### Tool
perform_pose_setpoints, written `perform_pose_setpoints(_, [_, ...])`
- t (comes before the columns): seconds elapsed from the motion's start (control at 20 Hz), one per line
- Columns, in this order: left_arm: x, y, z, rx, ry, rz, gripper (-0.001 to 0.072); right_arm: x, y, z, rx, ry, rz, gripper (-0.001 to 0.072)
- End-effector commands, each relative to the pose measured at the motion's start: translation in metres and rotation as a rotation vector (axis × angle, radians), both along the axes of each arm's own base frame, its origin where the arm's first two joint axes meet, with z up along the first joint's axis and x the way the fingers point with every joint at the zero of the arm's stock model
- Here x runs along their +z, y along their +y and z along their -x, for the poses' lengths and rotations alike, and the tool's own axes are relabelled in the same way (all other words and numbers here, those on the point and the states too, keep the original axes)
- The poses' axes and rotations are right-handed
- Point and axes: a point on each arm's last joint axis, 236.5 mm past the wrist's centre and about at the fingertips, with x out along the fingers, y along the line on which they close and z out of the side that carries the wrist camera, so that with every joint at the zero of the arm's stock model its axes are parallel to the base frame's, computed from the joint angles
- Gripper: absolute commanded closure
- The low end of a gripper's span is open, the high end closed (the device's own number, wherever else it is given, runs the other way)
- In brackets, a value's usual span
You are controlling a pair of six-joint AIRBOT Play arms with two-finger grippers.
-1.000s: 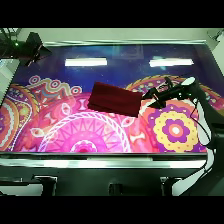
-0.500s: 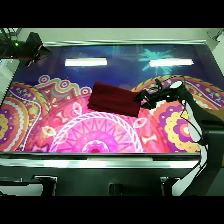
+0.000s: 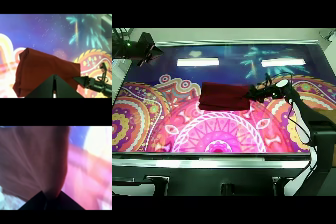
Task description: Fold the clothes and pants, and hang the long-sleeved shirts on hangers.
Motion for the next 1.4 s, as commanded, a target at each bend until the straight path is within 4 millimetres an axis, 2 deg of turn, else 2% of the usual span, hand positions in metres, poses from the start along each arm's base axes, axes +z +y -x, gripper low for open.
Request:
perform_pose_setpoints(0.0, [-0.001, 0.0, 0.0, 0.001, 0.002, 0.0, 0.0687, 0.051, -0.022, -0.058, -0.168, -0.17, 0.021, 0.0684])
perform_pose_setpoints(0.1, [-0.001, 0.001, 0.0, 0.001, 0.002, 0.0, 0.0687, 0.087, -0.063, -0.099, -0.316, -0.297, 0.075, 0.0684])
perform_pose_setpoints(0.2, [-0.001, 0.0, 0.0, 0.001, 0.002, 0.0, 0.0687, 0.117, -0.106, -0.123, -0.432, -0.362, 0.093, 0.0684])
perform_pose_setpoints(0.25, [-0.001, 0.0, 0.0, 0.001, 0.002, 0.0, 0.0687, 0.127, -0.129, -0.13, -0.473, -0.368, 0.094, 0.0684])
perform_pose_setpoints(0.35, [-0.001, 0.0, 0.0, 0.001, 0.002, 0.0, 0.0687, 0.141, -0.18, -0.133, -0.543, -0.374, 0.117, 0.0684])
perform_pose_setpoints(0.5, [-0.001, 0.0, 0.0, 0.001, 0.002, 0.0, 0.0687, 0.159, -0.266, -0.12, -0.639, -0.358, 0.163, 0.0684])
perform_pose_setpoints(0.65, [-0.001, 0.0, 0.0, 0.001, 0.002, 0.0, 0.0687, 0.169, -0.356, -0.087, -0.764, -0.317, 0.183, 0.0684])
perform_pose_setpoints(0.75, [-0.001, 0.0, 0.0, 0.001, 0.002, 0.0, 0.0687, 0.168, -0.404, -0.058, -0.82, -0.273, 0.203, 0.0684])
perform_pose_setpoints(0.85, [-0.001, 0.0, 0.0, 0.0, 0.003, 0.001, 0.0687, 0.164, -0.441, -0.026, -0.859, -0.215, 0.215, 0.0684])
perform_pose_setpoints(0.95, [-0.001, -0.001, 0.0, -0.001, 0.002, 0.0, 0.0687, 0.155, -0.468, 0.01, -0.871, -0.13, 0.249, 0.0684])
perform_pose_setpoints(1.05, [-0.001, -0.001, 0.0, 0.0, 0.004, 0.005, 0.0687, 0.151, -0.485, 0.045, -0.876, -0.05, 0.279, 0.0684])
perform_pose_setpoints(1.2, [-0.001, -0.003, 0.0, -0.003, 0.004, 0.006, 0.0687, 0.159, -0.499, 0.084, -0.898, 0.016, 0.286, 0.0684])
perform_pose_setpoints(1.35, [-0.003, -0.005, 0.004, -0.014, 0.019, 0.002, 0.0687, 0.176, -0.513, 0.116, -0.937, 0.038, 0.312, 0.0684])
